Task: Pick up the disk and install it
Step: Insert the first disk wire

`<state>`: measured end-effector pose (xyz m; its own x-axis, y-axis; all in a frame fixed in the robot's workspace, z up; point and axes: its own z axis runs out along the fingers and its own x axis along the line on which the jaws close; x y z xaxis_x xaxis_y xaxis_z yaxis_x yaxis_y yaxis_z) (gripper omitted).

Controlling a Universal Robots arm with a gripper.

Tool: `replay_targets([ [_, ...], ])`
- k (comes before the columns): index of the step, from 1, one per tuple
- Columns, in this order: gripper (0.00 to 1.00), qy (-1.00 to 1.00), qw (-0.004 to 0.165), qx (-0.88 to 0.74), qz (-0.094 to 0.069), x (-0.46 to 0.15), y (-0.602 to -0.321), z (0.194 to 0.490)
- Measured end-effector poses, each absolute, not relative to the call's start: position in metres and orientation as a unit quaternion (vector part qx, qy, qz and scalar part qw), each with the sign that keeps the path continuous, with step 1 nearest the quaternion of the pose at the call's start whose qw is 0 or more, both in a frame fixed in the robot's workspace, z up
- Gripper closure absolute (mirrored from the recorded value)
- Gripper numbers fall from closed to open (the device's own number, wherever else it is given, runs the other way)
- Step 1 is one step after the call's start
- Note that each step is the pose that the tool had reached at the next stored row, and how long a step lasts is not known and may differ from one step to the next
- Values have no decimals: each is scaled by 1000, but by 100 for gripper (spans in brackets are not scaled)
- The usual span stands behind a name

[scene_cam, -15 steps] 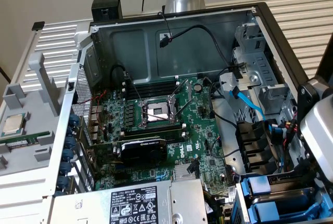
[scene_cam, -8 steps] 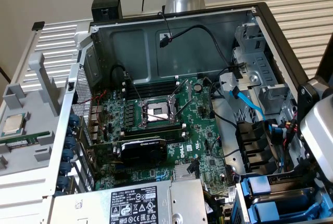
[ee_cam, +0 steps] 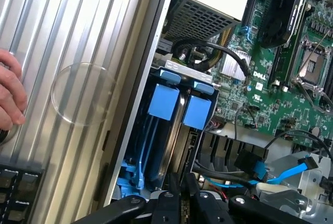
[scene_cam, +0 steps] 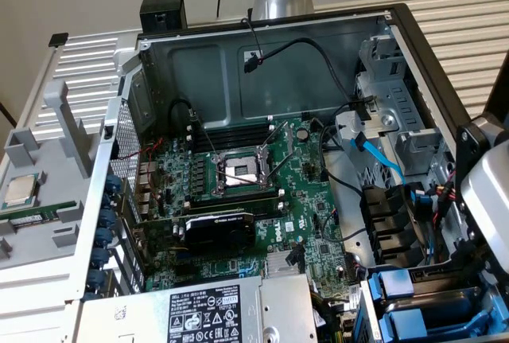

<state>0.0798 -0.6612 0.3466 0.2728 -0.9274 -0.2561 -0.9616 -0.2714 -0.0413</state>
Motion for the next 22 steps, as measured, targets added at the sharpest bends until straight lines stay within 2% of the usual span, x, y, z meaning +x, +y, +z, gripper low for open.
replay_targets([
  [7,84,596,91,-793,88,78,-660,354],
  [15,84,598,75,-794,76,75,-655,362],
  [19,84,600,57,-796,63,75,-648,362],
  [22,84,600,52,-796,59,75,-646,362],
])
